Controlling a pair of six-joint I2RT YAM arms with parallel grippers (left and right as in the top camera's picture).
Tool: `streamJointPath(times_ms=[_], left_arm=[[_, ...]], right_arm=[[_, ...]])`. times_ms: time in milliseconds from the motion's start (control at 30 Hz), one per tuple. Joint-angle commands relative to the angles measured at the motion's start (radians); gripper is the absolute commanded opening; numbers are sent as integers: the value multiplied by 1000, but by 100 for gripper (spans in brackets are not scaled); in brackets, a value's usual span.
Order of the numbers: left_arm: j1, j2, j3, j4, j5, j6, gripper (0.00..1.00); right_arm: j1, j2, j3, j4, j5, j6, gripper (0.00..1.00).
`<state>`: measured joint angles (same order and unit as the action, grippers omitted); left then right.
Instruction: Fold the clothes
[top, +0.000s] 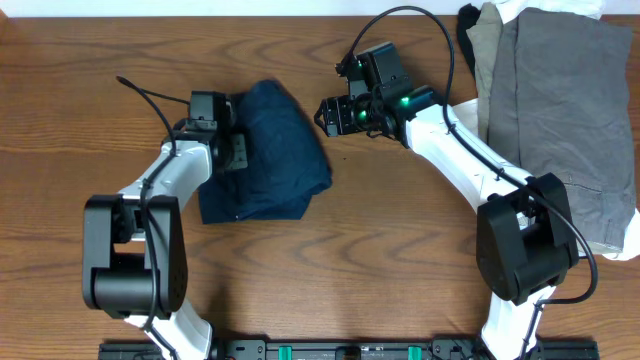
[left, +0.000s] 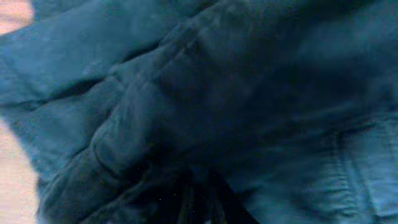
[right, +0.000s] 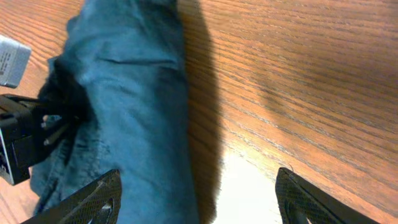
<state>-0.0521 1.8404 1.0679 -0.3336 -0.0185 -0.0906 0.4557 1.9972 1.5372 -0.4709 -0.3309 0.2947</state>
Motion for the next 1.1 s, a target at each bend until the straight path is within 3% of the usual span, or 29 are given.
streamJointPath(times_ms=[0, 133, 333, 833, 1067], left_arm=[[3, 3, -11, -30, -246, 23, 13], [3, -5, -11, -53, -329, 23, 14], [0, -63, -3, -67, -331, 6, 15], [1, -425, 3, -159, -331, -64, 17], [1, -432, 3, -159, -330, -64, 17]], right_arm=[[3, -5, 20, -2, 21, -19, 77], [3, -5, 20, -3, 33, -19, 77], [4, -5, 20, -5, 35, -15, 79], [103, 148, 20, 183, -137, 119, 88], [168, 217, 20, 209, -224, 167, 83]])
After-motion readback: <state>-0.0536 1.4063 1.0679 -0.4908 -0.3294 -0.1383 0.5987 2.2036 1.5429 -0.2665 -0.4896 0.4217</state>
